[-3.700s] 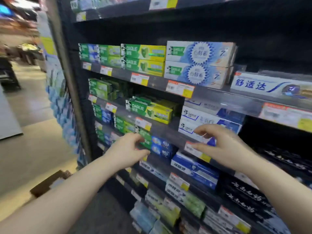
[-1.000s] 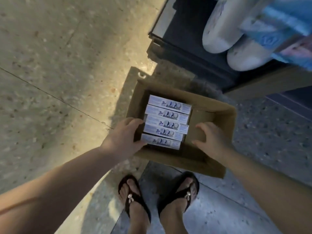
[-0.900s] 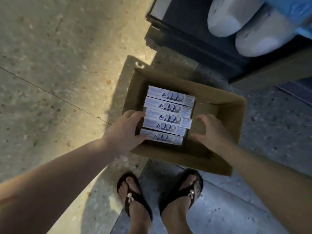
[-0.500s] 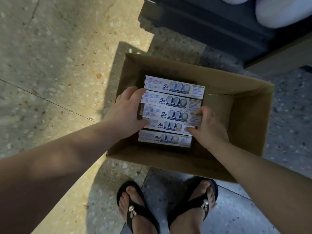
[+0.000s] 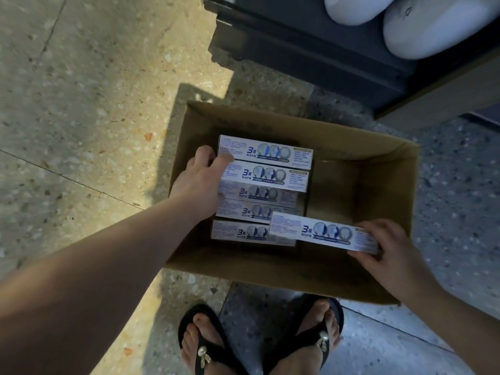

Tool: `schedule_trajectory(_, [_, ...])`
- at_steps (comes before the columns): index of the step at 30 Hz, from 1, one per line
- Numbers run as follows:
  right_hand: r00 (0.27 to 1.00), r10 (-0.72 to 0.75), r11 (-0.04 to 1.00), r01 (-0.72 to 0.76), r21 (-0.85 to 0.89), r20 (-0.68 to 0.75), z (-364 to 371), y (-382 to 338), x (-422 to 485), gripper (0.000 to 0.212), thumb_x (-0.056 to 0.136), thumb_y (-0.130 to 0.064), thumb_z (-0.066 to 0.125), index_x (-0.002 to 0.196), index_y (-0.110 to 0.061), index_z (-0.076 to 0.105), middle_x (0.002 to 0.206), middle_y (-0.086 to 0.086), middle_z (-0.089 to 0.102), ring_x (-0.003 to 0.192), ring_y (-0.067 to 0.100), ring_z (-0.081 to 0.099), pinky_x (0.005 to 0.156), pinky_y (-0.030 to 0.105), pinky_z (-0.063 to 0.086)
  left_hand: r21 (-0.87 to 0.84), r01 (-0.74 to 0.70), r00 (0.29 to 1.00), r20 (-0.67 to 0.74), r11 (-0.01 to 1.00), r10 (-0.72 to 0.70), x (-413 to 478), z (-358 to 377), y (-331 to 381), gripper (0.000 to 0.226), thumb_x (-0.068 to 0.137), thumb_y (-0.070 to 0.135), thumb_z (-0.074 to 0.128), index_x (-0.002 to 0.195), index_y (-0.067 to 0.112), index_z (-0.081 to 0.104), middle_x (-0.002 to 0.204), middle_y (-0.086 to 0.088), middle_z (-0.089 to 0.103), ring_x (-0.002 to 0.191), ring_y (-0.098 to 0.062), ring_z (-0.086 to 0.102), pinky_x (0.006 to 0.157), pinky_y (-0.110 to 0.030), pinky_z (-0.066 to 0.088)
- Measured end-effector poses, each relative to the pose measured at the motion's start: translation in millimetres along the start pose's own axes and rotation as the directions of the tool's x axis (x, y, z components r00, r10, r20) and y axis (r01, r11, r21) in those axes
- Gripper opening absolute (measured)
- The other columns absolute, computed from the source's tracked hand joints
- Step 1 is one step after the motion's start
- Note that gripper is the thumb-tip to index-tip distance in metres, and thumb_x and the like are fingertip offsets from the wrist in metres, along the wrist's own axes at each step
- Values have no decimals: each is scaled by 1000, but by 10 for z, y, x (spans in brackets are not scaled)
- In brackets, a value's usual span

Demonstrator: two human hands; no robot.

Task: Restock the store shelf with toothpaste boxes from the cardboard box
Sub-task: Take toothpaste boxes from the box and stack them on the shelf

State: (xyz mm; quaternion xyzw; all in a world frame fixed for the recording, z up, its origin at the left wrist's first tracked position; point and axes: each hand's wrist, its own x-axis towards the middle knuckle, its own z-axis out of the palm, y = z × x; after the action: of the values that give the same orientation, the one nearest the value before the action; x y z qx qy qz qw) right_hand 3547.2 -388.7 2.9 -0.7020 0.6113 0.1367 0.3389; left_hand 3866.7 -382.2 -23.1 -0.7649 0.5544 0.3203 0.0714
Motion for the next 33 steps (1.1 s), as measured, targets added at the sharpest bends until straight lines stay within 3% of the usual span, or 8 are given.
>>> schedule_trajectory(7, [990, -16, 987, 39, 159, -138, -57, 137, -142, 44, 74, -15, 73, 114, -14, 57, 104, -4, 57, 88, 14, 55, 74, 28, 46, 30, 38, 998, -52, 999, -37, -8, 191, 82, 56, 80, 20, 65, 128, 18, 37, 132, -8, 41, 118, -29, 44, 89, -43, 45])
schedule_trajectory(13, [985, 18, 957, 33, 289, -174, -291, -19, -287, 45, 79, -21, 68, 120, -17, 51, 105, -7, 51, 94, 14, 53, 78, 33, 50, -282, -28, 999, -30, 959, 21, -287, -155, 117, 53, 81, 20, 64, 131, 19, 45, 134, -5, 47, 116, -25, 50, 86, -28, 37])
schedule_trajectory(17, [985, 4, 936, 57, 349, -173, -768, -172, -569, 43, 80, -24, 66, 119, -17, 50, 112, 1, 57, 100, 19, 59, 79, 30, 54, -366, -20, 1000, 9, 931, 25, -797, -605, 195, 51, 78, 18, 68, 126, 17, 49, 126, -5, 51, 107, -20, 50, 82, -24, 34])
schedule_trajectory(21, [979, -3, 939, 73, 337, -204, -1434, -371, -1021, 50, 77, -38, 65, 119, -16, 49, 107, -2, 54, 95, 20, 62, 65, 18, 53, -461, -3, 1000, -9, 887, -1, -1404, -1234, 398, 45, 75, 15, 69, 118, 14, 55, 104, 1, 50, 95, -18, 50, 79, -25, 36])
schedule_trajectory(23, [973, 14, 937, 68, 342, -230, -1795, -507, -1301, 46, 77, -35, 67, 117, -18, 50, 104, -3, 53, 92, 17, 60, 62, 10, 48, -525, -16, 1000, -22, 851, 5, -1725, -1605, 540, 41, 67, 25, 66, 107, 23, 58, 91, 5, 52, 85, -19, 52, 74, -28, 39])
schedule_trajectory(26, [955, 26, 922, 90, 376, -294, -2271, -668, -1723, 35, 78, -24, 69, 108, -26, 51, 95, -6, 58, 81, 6, 60, 61, 0, 44, -595, -10, 1000, -30, 804, -9, -2157, -2130, 696, 32, 53, 37, 62, 84, 41, 55, 79, 12, 56, 64, -8, 56, 60, -28, 45])
schedule_trajectory(29, [932, 53, 896, 114, 429, -359, -2687, -767, -2191, 36, 70, -35, 65, 100, -46, 49, 89, -14, 63, 80, -3, 61, 59, 4, 44, -614, -30, 999, -36, 789, 11, -2519, -2620, 836, 39, 48, 45, 66, 85, 40, 55, 80, -1, 65, 67, -17, 64, 62, -36, 52])
schedule_trajectory(33, [884, 99, 878, 139, 459, -456, -3291, -923, -3012, 39, 76, -15, 72, 89, -44, 49, 75, -15, 65, 70, -15, 57, 54, 4, 41, -554, -163, 985, -138, 817, 104, -3075, -3336, 1161, 28, 55, 31, 74, 75, 42, 57, 73, 8, 67, 61, -3, 61, 54, -13, 43])
